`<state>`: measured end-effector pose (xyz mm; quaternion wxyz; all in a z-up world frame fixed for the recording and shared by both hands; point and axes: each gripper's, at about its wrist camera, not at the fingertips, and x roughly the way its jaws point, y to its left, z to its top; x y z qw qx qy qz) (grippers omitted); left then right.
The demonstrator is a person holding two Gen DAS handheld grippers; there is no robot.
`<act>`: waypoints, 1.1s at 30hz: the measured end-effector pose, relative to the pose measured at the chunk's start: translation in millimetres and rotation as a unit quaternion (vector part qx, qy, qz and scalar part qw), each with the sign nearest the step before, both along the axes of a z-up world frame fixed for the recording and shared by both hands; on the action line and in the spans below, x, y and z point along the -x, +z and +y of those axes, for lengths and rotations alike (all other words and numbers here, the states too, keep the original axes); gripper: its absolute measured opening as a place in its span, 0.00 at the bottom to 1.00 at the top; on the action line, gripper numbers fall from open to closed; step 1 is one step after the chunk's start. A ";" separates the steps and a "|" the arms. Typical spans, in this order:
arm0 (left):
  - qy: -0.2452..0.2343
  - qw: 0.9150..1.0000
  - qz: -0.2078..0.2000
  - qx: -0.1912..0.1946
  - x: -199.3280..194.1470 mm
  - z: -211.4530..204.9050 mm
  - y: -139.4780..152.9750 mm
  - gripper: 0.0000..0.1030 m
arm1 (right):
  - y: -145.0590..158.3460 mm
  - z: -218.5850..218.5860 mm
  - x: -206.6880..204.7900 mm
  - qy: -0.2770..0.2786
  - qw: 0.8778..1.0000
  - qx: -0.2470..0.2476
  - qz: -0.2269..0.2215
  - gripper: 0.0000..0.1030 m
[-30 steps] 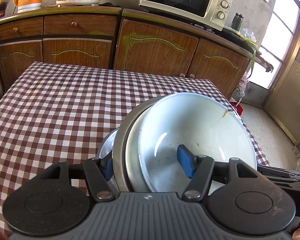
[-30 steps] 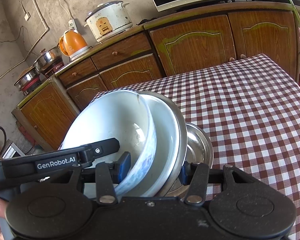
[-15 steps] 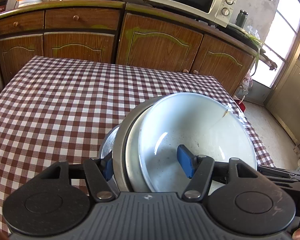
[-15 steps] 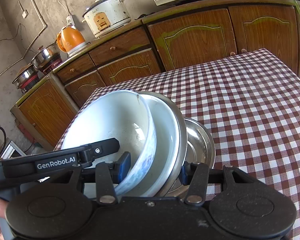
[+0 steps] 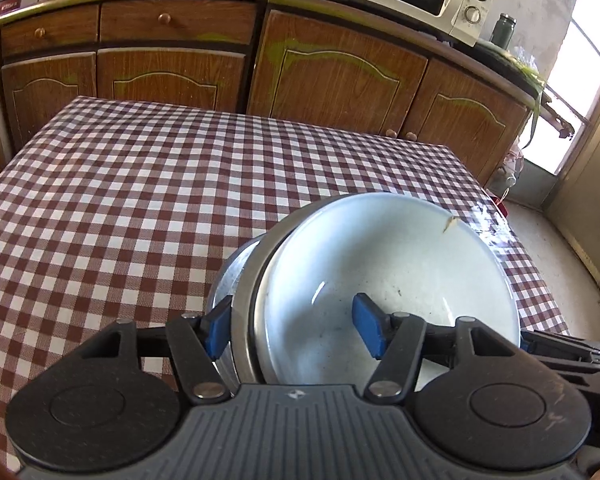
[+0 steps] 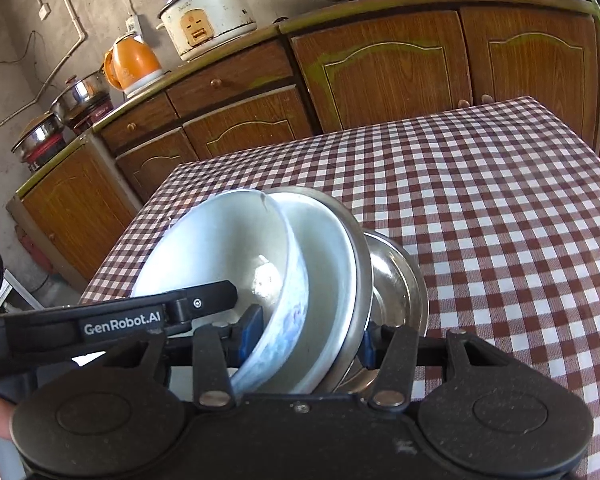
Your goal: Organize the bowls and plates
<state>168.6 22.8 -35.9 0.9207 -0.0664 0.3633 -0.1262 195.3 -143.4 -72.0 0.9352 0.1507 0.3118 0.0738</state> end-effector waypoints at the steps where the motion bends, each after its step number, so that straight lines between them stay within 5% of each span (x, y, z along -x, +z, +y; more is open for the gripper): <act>1: 0.001 1.000 0.000 -0.002 -0.5 -0.6 0.1 0.60 | -0.8 -0.5 -1.8 0.001 1.000 -0.003 0.001 0.57; 33: -0.016 0.999 -0.009 -0.045 -45.1 -11.2 0.3 0.60 | -10.0 -11.4 -28.5 -0.001 0.999 -0.044 0.008 0.57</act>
